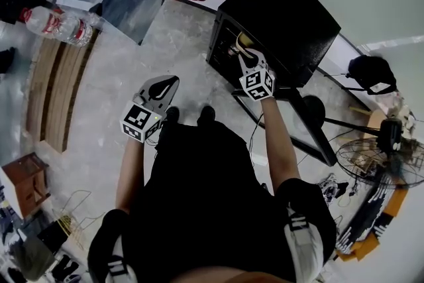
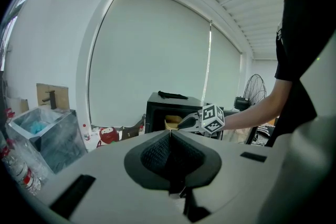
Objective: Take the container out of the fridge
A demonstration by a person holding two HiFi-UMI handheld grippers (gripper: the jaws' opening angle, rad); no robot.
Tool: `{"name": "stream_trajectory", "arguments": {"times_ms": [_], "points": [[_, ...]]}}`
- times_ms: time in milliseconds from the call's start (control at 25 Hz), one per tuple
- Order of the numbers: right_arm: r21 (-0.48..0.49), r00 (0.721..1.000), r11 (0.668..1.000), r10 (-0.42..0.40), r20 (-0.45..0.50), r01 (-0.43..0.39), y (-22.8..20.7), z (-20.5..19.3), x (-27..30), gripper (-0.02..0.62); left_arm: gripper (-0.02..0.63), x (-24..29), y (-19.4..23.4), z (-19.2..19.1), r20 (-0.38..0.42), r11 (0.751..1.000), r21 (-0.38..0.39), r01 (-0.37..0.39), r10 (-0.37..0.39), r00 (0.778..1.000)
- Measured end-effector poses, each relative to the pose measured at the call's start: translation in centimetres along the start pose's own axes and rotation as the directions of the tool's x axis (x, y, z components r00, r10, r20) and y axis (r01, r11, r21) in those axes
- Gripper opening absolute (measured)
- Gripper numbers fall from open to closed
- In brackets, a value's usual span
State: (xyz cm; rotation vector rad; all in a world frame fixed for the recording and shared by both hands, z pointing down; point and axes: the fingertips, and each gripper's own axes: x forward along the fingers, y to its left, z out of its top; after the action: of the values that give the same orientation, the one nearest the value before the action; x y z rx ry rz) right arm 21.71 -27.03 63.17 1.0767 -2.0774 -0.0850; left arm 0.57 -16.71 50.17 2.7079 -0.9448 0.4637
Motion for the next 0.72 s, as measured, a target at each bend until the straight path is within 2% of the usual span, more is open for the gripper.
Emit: {"name": "stream_trajectory", "arguments": {"times_ms": [360, 720], "points": [[-0.061, 0.998, 0.998, 0.001, -0.066, -0.005, -0.2, -1.6, 1.1, 0.063, 0.021, -0.6, -0.3, -0.2, -0.002, 1.000, -0.008, -0.015, 0.015, 1.000], [-0.081, 0.997, 0.997, 0.002, -0.079, -0.008, -0.5, -2.0, 1.2, 0.044, 0.021, -0.9, -0.7, -0.7, 0.003, 0.999, -0.022, -0.033, 0.033, 0.999]]}}
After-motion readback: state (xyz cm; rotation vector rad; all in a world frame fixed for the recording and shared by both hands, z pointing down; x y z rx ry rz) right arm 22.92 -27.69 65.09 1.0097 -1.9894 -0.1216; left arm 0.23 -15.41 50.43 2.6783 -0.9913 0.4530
